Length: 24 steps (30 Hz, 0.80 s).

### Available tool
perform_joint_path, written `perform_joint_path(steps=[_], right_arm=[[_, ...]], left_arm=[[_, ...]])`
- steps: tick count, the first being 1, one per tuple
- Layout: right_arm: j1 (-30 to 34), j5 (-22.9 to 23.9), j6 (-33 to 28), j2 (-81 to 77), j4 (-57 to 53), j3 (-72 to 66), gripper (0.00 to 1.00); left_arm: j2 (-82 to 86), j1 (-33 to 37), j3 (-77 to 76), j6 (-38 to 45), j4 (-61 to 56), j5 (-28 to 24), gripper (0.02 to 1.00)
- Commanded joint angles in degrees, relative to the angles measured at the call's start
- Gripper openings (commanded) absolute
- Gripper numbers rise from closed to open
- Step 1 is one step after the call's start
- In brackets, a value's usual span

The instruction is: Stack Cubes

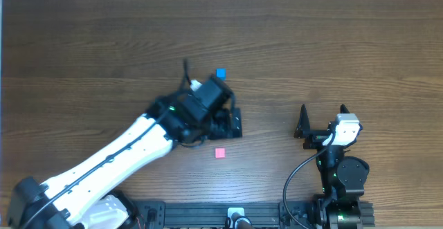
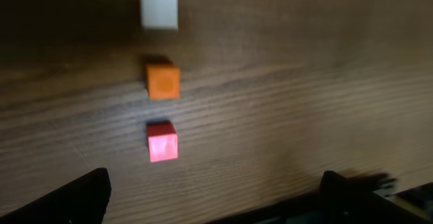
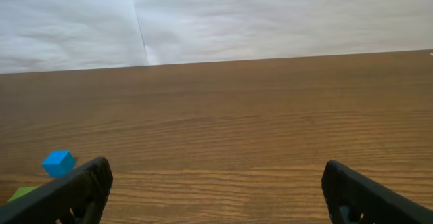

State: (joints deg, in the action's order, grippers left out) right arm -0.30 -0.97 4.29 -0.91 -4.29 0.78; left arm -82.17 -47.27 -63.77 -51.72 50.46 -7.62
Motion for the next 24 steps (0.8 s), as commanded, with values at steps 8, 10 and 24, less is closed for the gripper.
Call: perform_joint_path(steps=[8, 10, 24], right_arm=[[0.26, 0.26, -0.11, 0.59, 0.04, -0.48, 0.991], [0.26, 0.26, -0.11, 0.59, 0.02, -0.48, 0.993], [0.26, 0.26, -0.11, 0.59, 0.02, -0.48, 0.991]], left_arm=[[-6.10, -7.85, -0.22, -9.11, 2.80, 7.52, 1.000], [-6.51, -8.35, 0.98, -10.21, 2.56, 7.76, 0.998], [-7.32, -8.50, 11.50, -14.25, -4.61, 6.88, 0.998]])
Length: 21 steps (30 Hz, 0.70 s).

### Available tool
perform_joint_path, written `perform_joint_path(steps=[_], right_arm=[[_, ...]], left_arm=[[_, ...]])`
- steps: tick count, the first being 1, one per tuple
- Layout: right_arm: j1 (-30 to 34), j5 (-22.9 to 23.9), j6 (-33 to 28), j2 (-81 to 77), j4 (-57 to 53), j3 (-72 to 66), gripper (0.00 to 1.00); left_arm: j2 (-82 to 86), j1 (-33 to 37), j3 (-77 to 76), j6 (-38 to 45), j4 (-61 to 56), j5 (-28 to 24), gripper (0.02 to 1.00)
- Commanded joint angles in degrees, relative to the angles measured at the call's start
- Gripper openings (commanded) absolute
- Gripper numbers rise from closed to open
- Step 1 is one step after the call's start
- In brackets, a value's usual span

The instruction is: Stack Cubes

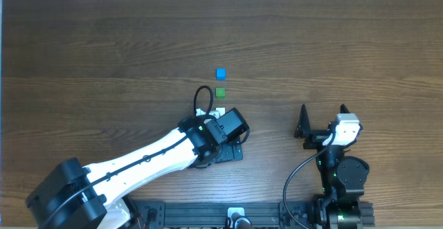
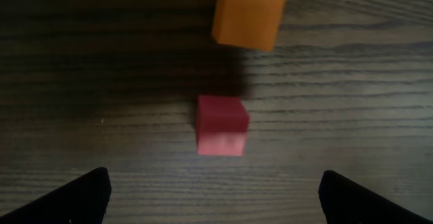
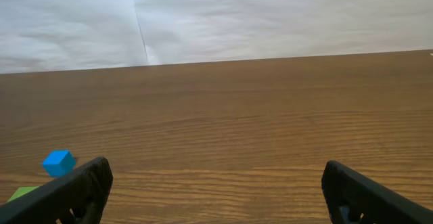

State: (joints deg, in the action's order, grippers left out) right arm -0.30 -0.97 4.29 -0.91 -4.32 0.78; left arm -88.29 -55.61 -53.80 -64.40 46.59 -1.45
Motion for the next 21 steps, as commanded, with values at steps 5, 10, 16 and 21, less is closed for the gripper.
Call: perform_joint_path(steps=[5, 10, 16, 21], right_arm=[[0.26, 0.26, -0.11, 0.59, 0.07, -0.48, 0.991], [0.26, 0.26, -0.11, 0.59, 0.07, -0.48, 0.993], [0.26, 0.26, -0.11, 0.59, 0.07, -0.48, 0.993], [0.26, 0.26, -0.11, 0.59, 0.07, -0.48, 0.991]], left_arm=[[-3.32, -0.15, 1.73, -1.90, -1.01, 0.68, 0.998], [-5.09, -0.70, 1.73, -1.84, -2.54, 1.14, 0.998], [-6.67, -1.42, 1.73, 1.27, -5.07, 1.81, 0.998], [-7.34, -1.49, 1.73, 2.71, -6.58, 2.64, 0.998]])
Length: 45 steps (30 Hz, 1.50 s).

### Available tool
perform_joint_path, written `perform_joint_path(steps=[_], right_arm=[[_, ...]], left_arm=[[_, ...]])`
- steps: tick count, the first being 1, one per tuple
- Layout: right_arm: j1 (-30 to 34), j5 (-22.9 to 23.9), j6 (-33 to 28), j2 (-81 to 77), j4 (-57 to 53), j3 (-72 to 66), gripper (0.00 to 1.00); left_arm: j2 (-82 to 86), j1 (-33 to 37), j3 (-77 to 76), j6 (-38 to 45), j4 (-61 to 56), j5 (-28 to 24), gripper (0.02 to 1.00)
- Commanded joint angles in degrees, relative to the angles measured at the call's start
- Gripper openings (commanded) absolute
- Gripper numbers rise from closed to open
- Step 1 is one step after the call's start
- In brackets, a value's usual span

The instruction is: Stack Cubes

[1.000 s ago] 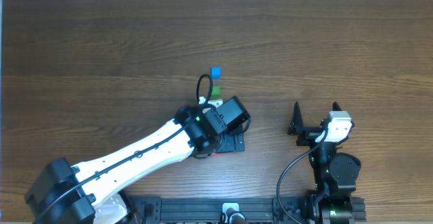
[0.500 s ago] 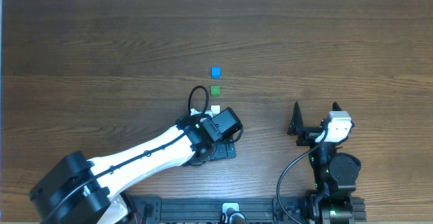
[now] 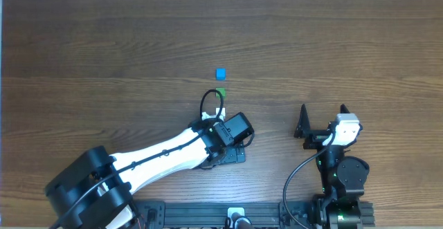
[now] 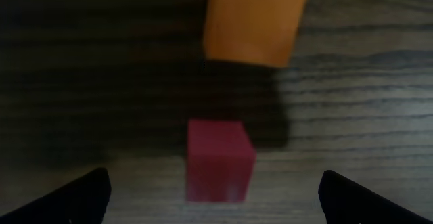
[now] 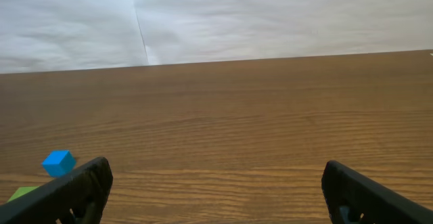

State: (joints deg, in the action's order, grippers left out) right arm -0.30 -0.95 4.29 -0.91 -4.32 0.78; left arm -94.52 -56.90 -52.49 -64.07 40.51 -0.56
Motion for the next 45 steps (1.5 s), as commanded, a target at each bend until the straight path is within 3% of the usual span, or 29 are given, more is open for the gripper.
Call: perform_joint_path(steps=[1, 11, 21, 32, 45], right_arm=[[0.26, 0.24, -0.11, 0.59, 0.07, -0.48, 0.991], [0.26, 0.24, -0.11, 0.59, 0.07, -0.48, 0.991], [0.26, 0.24, -0.11, 0.59, 0.04, -0.48, 0.993], [0.26, 0.24, -0.11, 0.59, 0.04, -0.48, 0.985], [0.26, 0.24, -0.11, 0.59, 0.04, -0.48, 0.991]], left_arm=[[-1.20, -0.20, 0.42, 2.49, -0.46, 1.77, 0.996], [-1.53, -0.22, 0.42, 6.69, -0.46, 1.97, 0.998], [-3.89, -0.22, 0.42, 6.67, -0.70, 1.92, 0.989], [-4.31, -0.22, 0.42, 6.67, -1.14, 1.86, 0.915], [-4.28, -0.20, 0.39, 6.69, -1.09, 1.33, 0.915]])
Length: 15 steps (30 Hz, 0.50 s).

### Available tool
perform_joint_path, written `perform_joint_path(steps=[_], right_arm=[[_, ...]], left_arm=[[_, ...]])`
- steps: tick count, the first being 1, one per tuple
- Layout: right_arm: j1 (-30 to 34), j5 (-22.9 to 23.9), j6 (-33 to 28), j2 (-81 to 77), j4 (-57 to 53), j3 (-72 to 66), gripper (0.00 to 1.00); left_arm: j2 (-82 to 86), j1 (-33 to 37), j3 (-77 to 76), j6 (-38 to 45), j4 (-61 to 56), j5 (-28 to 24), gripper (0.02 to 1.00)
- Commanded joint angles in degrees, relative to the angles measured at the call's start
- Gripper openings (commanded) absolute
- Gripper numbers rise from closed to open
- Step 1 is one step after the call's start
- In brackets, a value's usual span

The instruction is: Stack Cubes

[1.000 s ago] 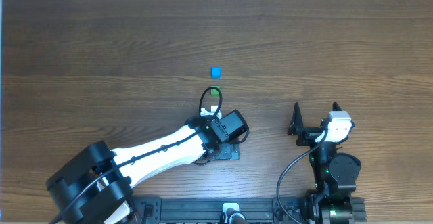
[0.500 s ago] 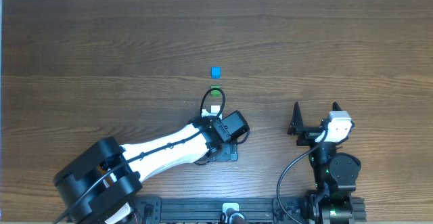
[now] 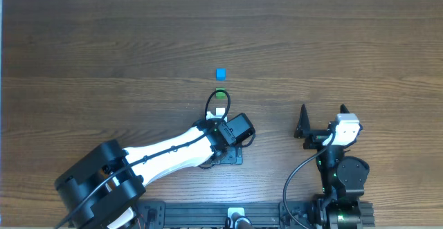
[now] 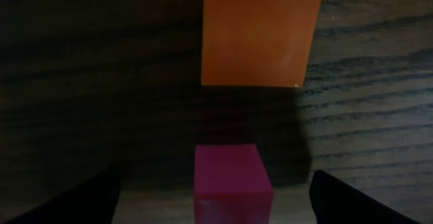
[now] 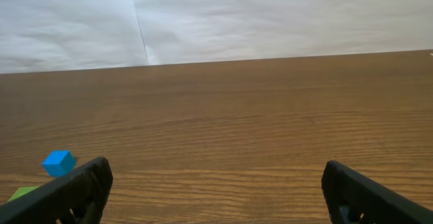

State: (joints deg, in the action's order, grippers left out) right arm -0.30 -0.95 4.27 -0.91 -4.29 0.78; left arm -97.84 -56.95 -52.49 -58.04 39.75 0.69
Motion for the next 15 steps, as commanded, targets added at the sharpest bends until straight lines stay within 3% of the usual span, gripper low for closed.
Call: perform_joint_path(steps=[1, 15], right_arm=[[0.26, 0.24, -0.09, 0.59, 0.04, -0.48, 0.991], [0.26, 0.24, -0.09, 0.59, 0.02, -0.48, 0.991]], left_arm=[[-0.96, -0.15, 0.39, 0.66, -0.33, 0.11, 0.912], [-0.96, -0.15, -1.38, 0.66, 1.40, 1.14, 0.888]])
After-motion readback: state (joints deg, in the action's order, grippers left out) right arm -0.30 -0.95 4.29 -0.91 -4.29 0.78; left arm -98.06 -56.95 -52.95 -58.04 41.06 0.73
